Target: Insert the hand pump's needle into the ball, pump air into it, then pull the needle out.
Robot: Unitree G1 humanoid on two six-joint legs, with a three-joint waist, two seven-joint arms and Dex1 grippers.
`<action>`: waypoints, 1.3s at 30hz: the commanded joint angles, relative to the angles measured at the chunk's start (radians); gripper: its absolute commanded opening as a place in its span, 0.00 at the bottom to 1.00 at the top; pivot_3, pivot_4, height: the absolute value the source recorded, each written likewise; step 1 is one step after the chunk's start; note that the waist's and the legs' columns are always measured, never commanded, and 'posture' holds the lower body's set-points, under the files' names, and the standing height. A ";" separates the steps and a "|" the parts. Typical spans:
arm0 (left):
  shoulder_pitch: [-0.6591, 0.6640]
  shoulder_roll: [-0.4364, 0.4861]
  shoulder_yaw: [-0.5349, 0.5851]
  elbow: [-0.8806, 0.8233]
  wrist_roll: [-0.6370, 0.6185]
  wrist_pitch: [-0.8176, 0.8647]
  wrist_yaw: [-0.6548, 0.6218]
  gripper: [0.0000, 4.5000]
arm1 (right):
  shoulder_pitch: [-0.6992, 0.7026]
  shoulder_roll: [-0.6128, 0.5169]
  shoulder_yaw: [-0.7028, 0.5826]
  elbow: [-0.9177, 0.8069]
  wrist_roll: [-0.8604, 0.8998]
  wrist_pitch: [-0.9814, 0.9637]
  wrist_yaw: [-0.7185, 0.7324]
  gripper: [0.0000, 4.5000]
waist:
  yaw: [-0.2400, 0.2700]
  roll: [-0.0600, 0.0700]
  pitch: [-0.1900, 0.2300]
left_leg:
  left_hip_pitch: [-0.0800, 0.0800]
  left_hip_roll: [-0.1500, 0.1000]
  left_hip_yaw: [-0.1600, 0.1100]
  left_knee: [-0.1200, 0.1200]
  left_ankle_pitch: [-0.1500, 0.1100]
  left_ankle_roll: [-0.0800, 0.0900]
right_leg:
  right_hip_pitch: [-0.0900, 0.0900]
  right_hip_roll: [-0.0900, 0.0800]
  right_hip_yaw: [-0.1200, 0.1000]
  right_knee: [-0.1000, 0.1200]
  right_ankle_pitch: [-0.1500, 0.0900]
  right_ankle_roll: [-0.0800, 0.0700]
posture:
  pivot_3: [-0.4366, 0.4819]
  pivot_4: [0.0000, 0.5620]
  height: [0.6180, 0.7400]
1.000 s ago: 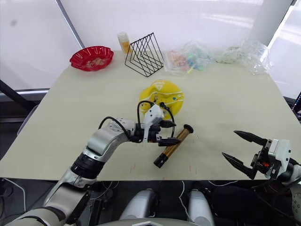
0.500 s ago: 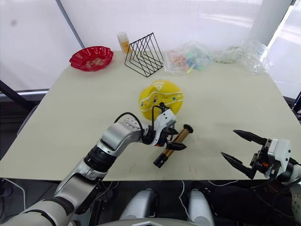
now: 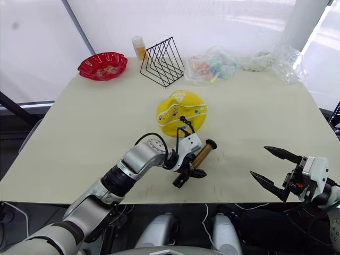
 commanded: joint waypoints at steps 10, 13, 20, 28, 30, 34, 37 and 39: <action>-0.004 0.007 0.014 0.002 0.011 -0.015 -0.007 0.31 | 0.018 0.005 -0.001 -0.057 0.022 0.002 -0.013 1.00 | 0.000 0.000 0.000 | 0.000 0.000 0.000 0.000 0.000 0.000 | 0.000 0.000 0.000 0.000 0.000 0.000 | 0.48 0.27 0.97; -0.001 0.016 0.023 0.000 0.009 -0.017 -0.009 0.22 | 0.013 0.009 0.005 -0.058 0.020 0.004 -0.018 1.00 | 0.000 0.000 0.000 | 0.000 0.000 0.000 0.000 0.000 0.000 | 0.000 0.000 0.000 0.000 0.000 0.000 | 0.48 0.27 0.97; 0.016 0.031 0.054 -0.032 -0.004 -0.049 -0.022 0.22 | 0.009 0.020 0.025 -0.080 0.028 0.038 -0.066 1.00 | -0.002 0.000 0.000 | 0.000 0.000 0.000 0.000 0.000 0.000 | 0.000 0.000 0.000 0.000 0.000 0.000 | 0.48 0.27 0.97; 0.079 0.047 0.148 -0.126 -0.041 -0.249 -0.062 0.22 | -0.007 0.057 0.044 -0.172 0.043 0.227 -0.300 1.00 | 0.001 0.000 0.000 | -0.002 0.000 0.000 0.000 0.000 0.000 | -0.003 -0.001 0.000 0.001 0.000 0.000 | 0.48 0.27 0.97; 0.113 0.060 0.172 -0.158 -0.053 -0.329 -0.092 0.22 | -0.030 0.071 0.042 -0.207 0.077 0.293 -0.376 1.00 | 0.002 0.000 0.000 | -0.003 0.000 0.001 0.000 0.000 0.000 | -0.004 -0.002 0.001 0.001 0.000 0.000 | 0.48 0.27 0.97; 0.159 0.082 0.199 -0.162 -0.048 -0.473 -0.136 0.22 | -0.066 0.100 0.038 -0.279 0.161 0.410 -0.500 1.00 | 0.002 0.000 0.000 | -0.004 0.000 0.001 0.000 0.000 0.000 | -0.006 -0.002 0.002 0.002 0.000 -0.001 | 0.48 0.27 0.97; 0.180 0.071 0.229 -0.149 -0.056 -0.569 -0.152 0.22 | -0.096 0.129 0.039 -0.321 0.242 0.484 -0.588 1.00 | 0.003 0.000 0.000 | -0.005 0.000 0.002 0.000 0.000 0.000 | -0.006 -0.002 0.002 0.002 0.000 -0.001 | 0.48 0.27 0.97; 0.191 0.057 0.245 -0.149 -0.069 -0.593 -0.155 0.22 | -0.112 0.143 0.041 -0.340 0.290 0.526 -0.632 1.00 | 0.004 0.000 0.000 | -0.005 0.000 0.002 0.000 0.000 0.000 | -0.006 -0.002 0.002 0.002 0.000 -0.001 | 0.48 0.27 0.97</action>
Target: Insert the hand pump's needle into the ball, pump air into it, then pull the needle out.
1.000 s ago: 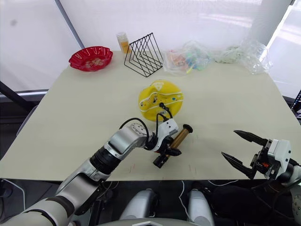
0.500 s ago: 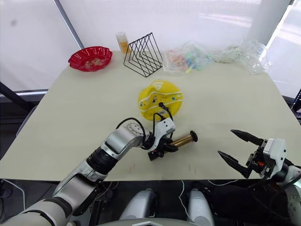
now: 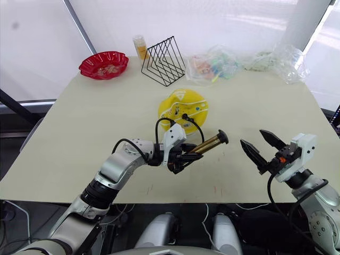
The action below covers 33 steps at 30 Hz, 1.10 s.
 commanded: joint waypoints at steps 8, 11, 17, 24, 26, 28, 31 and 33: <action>0.046 -0.054 0.065 -0.017 -0.033 -0.188 -0.034 0.22 | -0.124 0.112 0.058 -0.088 0.349 0.221 -0.285 1.00 | -0.005 0.000 0.000 | 0.000 0.001 0.000 0.000 0.000 0.000 | 0.000 0.002 0.000 0.001 0.000 0.000 | 0.48 0.27 0.97; 0.053 -0.059 0.066 -0.018 -0.033 -0.198 -0.037 0.22 | -0.155 0.154 0.075 -0.084 0.414 0.229 -0.340 1.00 | -0.005 0.000 0.000 | 0.000 0.001 0.000 0.000 0.000 0.000 | 0.000 0.002 0.000 0.001 0.000 0.000 | 0.48 0.27 0.97; 0.061 -0.070 0.070 -0.022 -0.038 -0.209 -0.037 0.22 | -0.198 0.241 0.112 -0.085 0.543 0.236 -0.472 1.00 | -0.003 0.000 0.000 | 0.000 0.000 0.000 0.000 0.000 0.000 | 0.000 0.002 0.000 0.001 0.000 0.000 | 0.48 0.27 0.97; 0.064 -0.077 0.067 -0.030 -0.046 -0.213 -0.041 0.22 | -0.214 0.288 0.130 -0.072 0.610 0.211 -0.547 1.00 | -0.008 0.000 0.000 | 0.000 0.000 0.000 0.000 0.000 0.000 | 0.000 0.003 0.000 0.001 0.000 0.000 | 0.48 0.27 0.97; 0.063 -0.077 0.067 -0.029 -0.046 -0.214 -0.041 0.22 | -0.215 0.289 0.130 -0.073 0.614 0.211 -0.554 1.00 | -0.011 0.000 0.000 | 0.000 0.000 0.000 0.000 0.000 0.000 | 0.000 0.003 0.000 0.001 0.000 0.000 | 0.48 0.27 0.97; 0.062 -0.077 0.064 -0.027 -0.045 -0.209 -0.042 0.22 | -0.216 0.284 0.145 -0.071 0.612 0.221 -0.550 1.00 | -0.012 0.000 0.000 | 0.000 0.000 0.000 0.000 0.000 0.000 | 0.000 0.003 0.000 0.001 0.000 0.000 | 0.48 0.27 0.97; 0.059 -0.079 0.060 -0.024 -0.043 -0.205 -0.043 0.22 | -0.218 0.282 0.157 -0.071 0.602 0.222 -0.545 1.00 | -0.015 0.000 0.000 | 0.000 0.000 0.000 0.000 0.000 0.000 | 0.000 0.003 0.000 0.001 0.000 0.000 | 0.48 0.27 0.97; 0.059 -0.078 0.057 -0.022 -0.039 -0.203 -0.043 0.22 | -0.221 0.279 0.159 -0.069 0.600 0.220 -0.543 1.00 | -0.018 0.000 0.000 | 0.000 0.000 0.000 0.000 0.000 0.000 | 0.000 0.003 0.000 0.001 0.000 0.000 | 0.48 0.27 0.97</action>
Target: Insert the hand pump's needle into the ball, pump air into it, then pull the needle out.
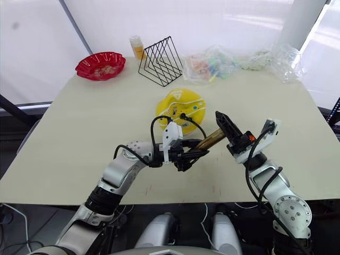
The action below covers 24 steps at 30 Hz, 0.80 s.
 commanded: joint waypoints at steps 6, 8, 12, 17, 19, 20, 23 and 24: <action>0.006 0.005 0.000 -0.022 -0.002 -0.005 -0.006 0.22 | -0.023 -0.010 0.010 -0.022 0.008 -0.013 0.013 1.00 | -0.009 0.000 0.000 | 0.000 0.000 0.000 0.000 0.000 0.000 | 0.000 0.000 0.000 0.000 0.000 0.000 | 0.48 0.27 0.97; 0.006 0.007 -0.002 -0.021 0.000 0.001 -0.002 0.22 | -0.023 -0.011 0.010 -0.023 0.005 -0.014 0.017 1.00 | -0.009 0.000 0.000 | 0.000 0.000 0.000 0.000 0.000 0.000 | 0.000 0.000 0.000 0.000 0.000 0.000 | 0.48 0.27 0.97; 0.008 0.009 -0.005 -0.021 0.002 0.004 0.001 0.22 | -0.023 -0.012 0.012 -0.025 -0.002 -0.018 0.022 0.91 | -0.009 0.000 0.000 | 0.000 0.000 0.000 0.000 0.000 0.000 | 0.000 0.000 0.000 0.000 0.000 0.000 | 0.48 0.27 0.97; 0.009 0.011 -0.007 -0.021 0.002 0.010 0.001 0.22 | -0.023 -0.012 0.015 -0.027 -0.020 -0.023 0.029 0.53 | -0.009 0.000 0.000 | 0.000 0.000 0.000 0.000 0.000 0.000 | 0.000 0.000 0.000 0.000 0.000 0.000 | 0.48 0.27 0.97; 0.009 0.012 -0.007 -0.022 0.001 0.013 0.001 0.22 | -0.023 -0.012 0.018 -0.026 -0.025 -0.025 0.030 0.41 | -0.010 0.000 0.000 | 0.000 0.000 0.000 0.000 0.000 0.000 | 0.000 0.000 0.000 0.000 0.000 0.000 | 0.48 0.27 0.97; 0.009 0.012 -0.008 -0.022 0.001 0.013 0.001 0.22 | -0.023 -0.012 0.018 -0.026 -0.026 -0.025 0.030 0.41 | -0.010 0.000 0.000 | 0.000 0.000 0.000 0.000 0.000 0.000 | 0.000 0.000 0.000 0.000 0.000 0.000 | 0.48 0.27 0.97; 0.010 0.012 -0.009 -0.023 -0.002 0.017 -0.001 0.22 | -0.025 -0.012 0.019 -0.024 -0.031 -0.028 0.031 0.41 | -0.010 0.000 0.000 | 0.000 0.000 0.000 0.000 0.000 0.000 | 0.000 0.000 0.000 0.000 0.000 0.000 | 0.48 0.27 0.97; 0.010 0.012 -0.009 -0.023 -0.003 0.021 -0.002 0.22 | -0.028 -0.012 0.019 -0.022 -0.035 -0.029 0.032 0.41 | -0.010 0.000 0.000 | 0.000 0.000 0.000 0.000 0.000 0.000 | 0.000 0.000 0.000 0.000 0.000 0.000 | 0.48 0.27 0.97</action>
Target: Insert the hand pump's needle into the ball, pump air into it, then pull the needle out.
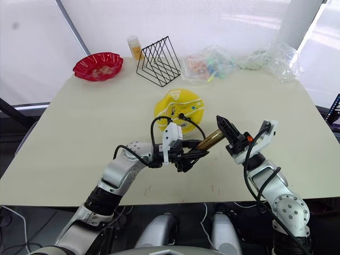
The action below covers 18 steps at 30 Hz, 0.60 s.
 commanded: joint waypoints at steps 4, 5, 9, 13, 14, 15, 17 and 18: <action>0.009 0.005 -0.007 -0.025 -0.009 0.031 -0.006 0.22 | -0.031 -0.001 0.005 -0.044 -0.014 -0.026 0.030 0.41 | 0.000 0.000 0.000 | 0.000 0.000 0.000 0.000 0.000 0.000 | 0.000 0.000 0.000 0.000 0.000 0.000 | 0.48 0.27 0.97; 0.009 0.005 -0.006 -0.026 -0.009 0.033 -0.006 0.22 | -0.031 -0.001 0.005 -0.044 -0.016 -0.026 0.031 0.41 | 0.000 0.000 0.000 | 0.000 0.000 0.000 0.000 0.000 0.000 | 0.000 0.000 0.000 0.000 0.000 0.000 | 0.48 0.27 0.97; 0.011 0.005 -0.008 -0.033 -0.016 0.046 -0.006 0.22 | -0.043 0.010 0.011 -0.041 -0.065 -0.048 0.043 0.41 | 0.000 0.000 0.000 | 0.000 0.000 0.000 0.000 0.000 0.000 | 0.000 0.000 0.000 0.000 0.000 0.000 | 0.48 0.27 0.97; 0.012 0.005 -0.009 -0.036 -0.020 0.053 -0.005 0.22 | -0.049 0.017 0.020 -0.041 -0.099 -0.054 0.059 0.41 | 0.000 0.000 0.000 | 0.000 0.000 0.000 0.000 0.000 0.000 | 0.000 0.000 0.000 0.000 0.000 0.000 | 0.48 0.27 0.97; 0.012 0.005 -0.009 -0.036 -0.020 0.053 -0.004 0.22 | -0.049 0.018 0.022 -0.042 -0.106 -0.055 0.064 0.41 | 0.000 0.000 0.000 | 0.000 0.000 0.000 0.000 0.000 0.000 | 0.000 0.000 0.000 0.000 0.000 0.000 | 0.48 0.27 0.97; 0.013 0.006 -0.010 -0.038 -0.021 0.054 -0.004 0.22 | -0.048 0.018 0.026 -0.044 -0.113 -0.056 0.068 0.41 | 0.000 0.000 0.000 | 0.000 0.000 0.000 0.000 0.000 0.000 | 0.000 0.000 0.000 0.000 0.000 0.000 | 0.48 0.27 0.97; 0.014 0.007 -0.010 -0.039 -0.021 0.057 -0.003 0.22 | -0.046 0.017 0.030 -0.045 -0.127 -0.057 0.078 0.41 | 0.000 0.000 0.000 | 0.000 0.000 0.000 0.000 0.000 0.000 | 0.000 0.000 0.000 0.000 0.000 0.000 | 0.48 0.27 0.97; 0.014 0.007 -0.010 -0.039 -0.021 0.057 -0.003 0.22 | -0.045 0.016 0.030 -0.046 -0.131 -0.056 0.080 0.41 | 0.000 0.000 0.000 | 0.000 0.000 0.000 0.000 0.000 0.000 | 0.000 0.000 0.000 0.000 0.000 0.000 | 0.48 0.27 0.97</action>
